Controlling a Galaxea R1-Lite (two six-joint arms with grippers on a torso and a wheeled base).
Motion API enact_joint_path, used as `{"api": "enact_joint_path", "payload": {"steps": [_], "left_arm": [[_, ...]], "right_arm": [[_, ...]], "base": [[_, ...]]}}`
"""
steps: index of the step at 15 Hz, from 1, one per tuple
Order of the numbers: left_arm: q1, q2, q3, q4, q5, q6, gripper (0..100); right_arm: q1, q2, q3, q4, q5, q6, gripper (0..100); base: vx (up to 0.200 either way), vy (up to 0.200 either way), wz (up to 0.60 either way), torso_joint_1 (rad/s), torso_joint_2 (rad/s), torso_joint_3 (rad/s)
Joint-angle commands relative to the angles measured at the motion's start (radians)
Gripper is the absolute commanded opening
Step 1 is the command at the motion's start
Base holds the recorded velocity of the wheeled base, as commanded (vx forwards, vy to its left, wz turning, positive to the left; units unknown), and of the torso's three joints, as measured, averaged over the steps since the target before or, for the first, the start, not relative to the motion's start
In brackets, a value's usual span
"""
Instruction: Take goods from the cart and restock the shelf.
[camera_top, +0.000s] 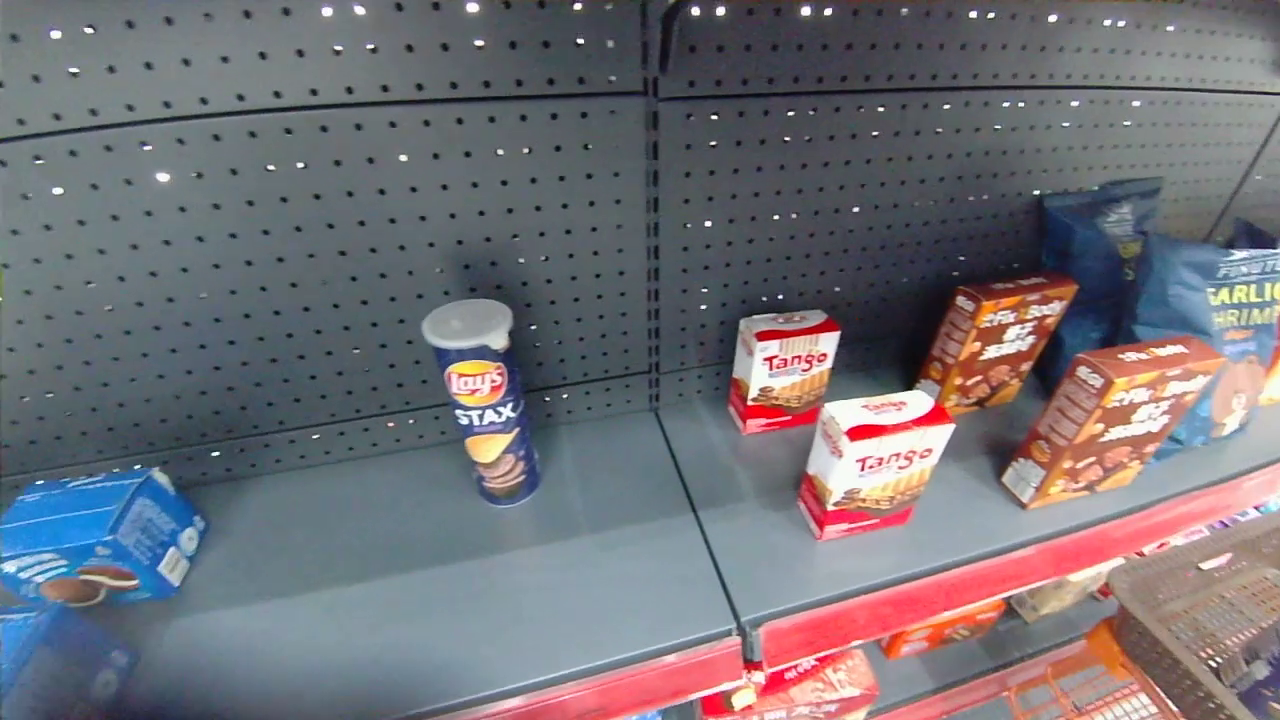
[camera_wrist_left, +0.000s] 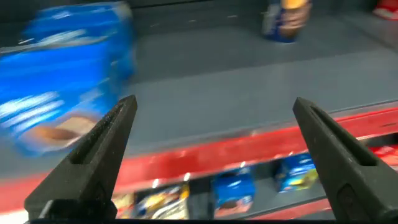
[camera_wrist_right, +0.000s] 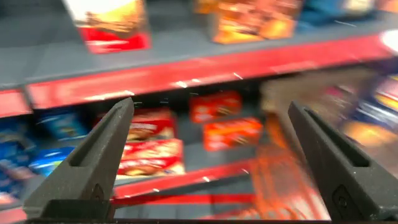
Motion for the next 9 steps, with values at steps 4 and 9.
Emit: {"api": "enact_joint_path", "payload": {"steps": [4,9], "left_arm": [[0.000,0.000,0.000,0.000,0.000,0.000,100],[0.000,0.000,0.000,0.000,0.000,0.000,100]], "right_arm": [[0.000,0.000,0.000,0.000,-0.001,0.000,100],[0.000,0.000,0.000,0.000,0.001,0.001,100]], "base": [[0.000,0.000,-0.45,0.001,0.00,0.004],[0.000,0.000,0.00,0.000,0.00,0.000]]}}
